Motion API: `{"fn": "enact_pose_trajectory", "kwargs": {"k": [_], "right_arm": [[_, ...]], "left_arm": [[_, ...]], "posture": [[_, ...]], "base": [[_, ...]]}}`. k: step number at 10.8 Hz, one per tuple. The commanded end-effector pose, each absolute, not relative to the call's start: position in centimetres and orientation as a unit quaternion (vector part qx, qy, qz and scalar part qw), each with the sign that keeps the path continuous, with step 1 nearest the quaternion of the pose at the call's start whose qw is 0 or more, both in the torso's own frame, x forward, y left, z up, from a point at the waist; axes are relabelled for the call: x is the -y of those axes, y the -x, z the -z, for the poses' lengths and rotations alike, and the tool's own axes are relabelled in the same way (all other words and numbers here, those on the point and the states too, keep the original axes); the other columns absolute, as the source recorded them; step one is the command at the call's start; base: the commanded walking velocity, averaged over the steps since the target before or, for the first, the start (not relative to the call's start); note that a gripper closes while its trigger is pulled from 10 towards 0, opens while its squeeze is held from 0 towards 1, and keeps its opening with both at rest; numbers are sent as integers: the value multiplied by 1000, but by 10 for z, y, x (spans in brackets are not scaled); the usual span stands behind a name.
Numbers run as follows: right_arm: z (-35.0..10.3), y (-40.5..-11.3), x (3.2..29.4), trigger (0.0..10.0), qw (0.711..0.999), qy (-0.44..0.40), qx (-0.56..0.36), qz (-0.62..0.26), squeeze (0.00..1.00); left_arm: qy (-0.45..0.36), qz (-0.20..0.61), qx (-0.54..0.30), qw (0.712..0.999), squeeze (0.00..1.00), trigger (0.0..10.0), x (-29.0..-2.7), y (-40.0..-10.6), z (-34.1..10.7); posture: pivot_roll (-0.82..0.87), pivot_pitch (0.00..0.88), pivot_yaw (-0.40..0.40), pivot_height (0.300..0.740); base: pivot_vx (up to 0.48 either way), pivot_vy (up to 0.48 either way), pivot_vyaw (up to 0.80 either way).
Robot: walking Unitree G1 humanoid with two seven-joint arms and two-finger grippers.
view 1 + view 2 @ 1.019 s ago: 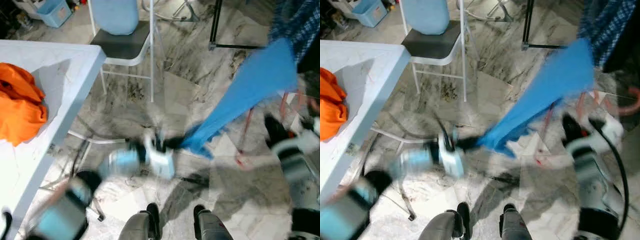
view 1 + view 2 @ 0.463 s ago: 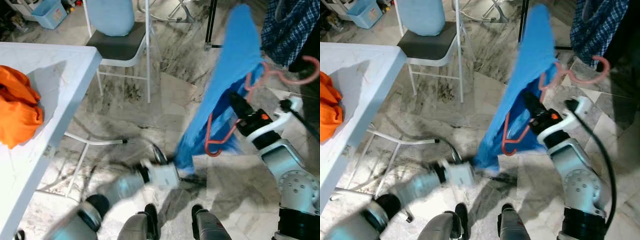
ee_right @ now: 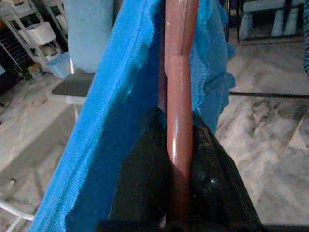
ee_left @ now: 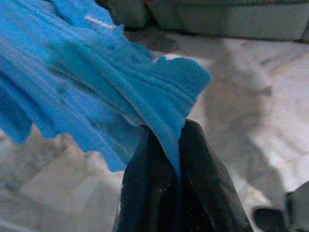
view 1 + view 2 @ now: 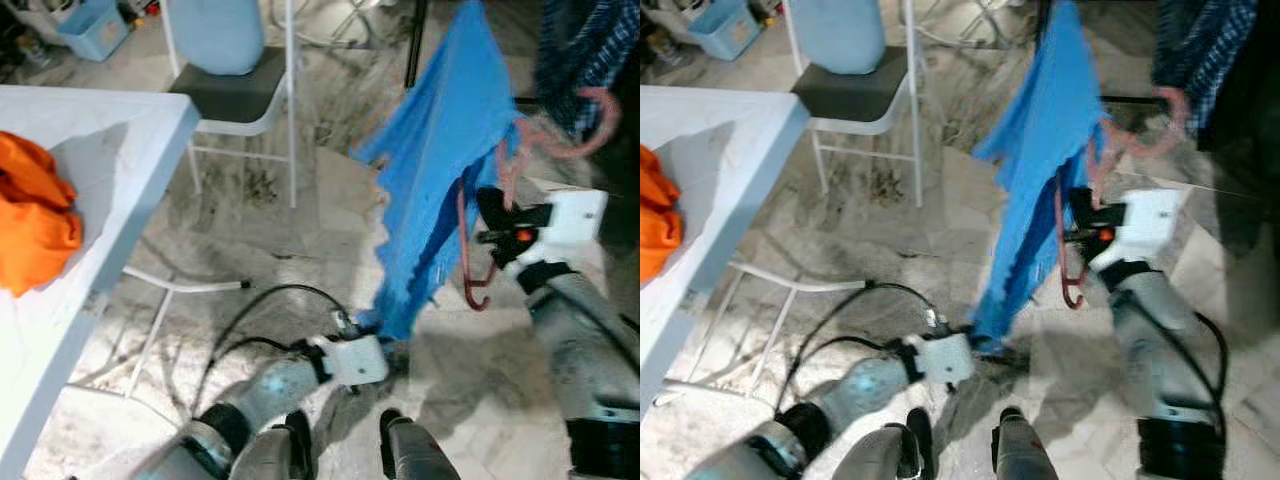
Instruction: Hang hanger
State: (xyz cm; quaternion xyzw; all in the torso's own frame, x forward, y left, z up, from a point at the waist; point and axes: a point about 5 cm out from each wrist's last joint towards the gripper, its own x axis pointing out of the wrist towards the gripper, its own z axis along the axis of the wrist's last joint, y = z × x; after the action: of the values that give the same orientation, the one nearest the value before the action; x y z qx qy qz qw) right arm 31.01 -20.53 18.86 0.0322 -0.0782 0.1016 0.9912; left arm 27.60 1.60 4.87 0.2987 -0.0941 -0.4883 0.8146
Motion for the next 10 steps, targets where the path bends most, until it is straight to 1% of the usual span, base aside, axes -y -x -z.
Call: {"fn": "enact_pose_trajectory", "kwargs": {"k": [1, 2, 4, 6, 8, 9, 10], "right_arm": [[-194, -310, 196, 10000, 988, -27, 99, -117, 0], [-196, -312, 196, 10000, 987, -16, 122, -102, 0], [-193, -309, 196, 10000, 985, 2, 141, -98, 0], [-183, -305, 203, 10000, 987, 21, 137, -83, 0], [-177, -300, 210, 10000, 987, 26, 144, -72, 0], [-175, -298, 210, 10000, 986, 40, 145, -74, 0], [-168, -293, 211, 10000, 985, 60, 136, -87, 0]], "left_arm": [[-289, 495, 58, 817, 529, 10000, -22, -271, -37], [-277, 502, 50, 818, 1000, 10000, -17, -270, -38], [-248, 519, 45, 817, 1000, 10000, -11, -267, -40], [-257, 518, 47, 815, 1000, 10000, -20, -270, -41], [-230, 524, 52, 818, 1000, 10000, -27, -271, -46], [-230, 516, 64, 823, 1000, 10000, -29, -272, -48], [-237, 489, 85, 835, 1000, 10000, -34, -278, -54]], "posture": [[-216, 249, 106, 740], [-224, 247, 107, 740], [-233, 245, 111, 740], [-235, 248, 111, 740], [-243, 256, 119, 740], [-246, 257, 116, 740], [-245, 258, 116, 740]], "base": [[0, 0, 0], [0, 0, 0], [0, 0, 0], [0, 0, 0], [0, 0, 0], [0, 0, 0], [0, 0, 0]]}}
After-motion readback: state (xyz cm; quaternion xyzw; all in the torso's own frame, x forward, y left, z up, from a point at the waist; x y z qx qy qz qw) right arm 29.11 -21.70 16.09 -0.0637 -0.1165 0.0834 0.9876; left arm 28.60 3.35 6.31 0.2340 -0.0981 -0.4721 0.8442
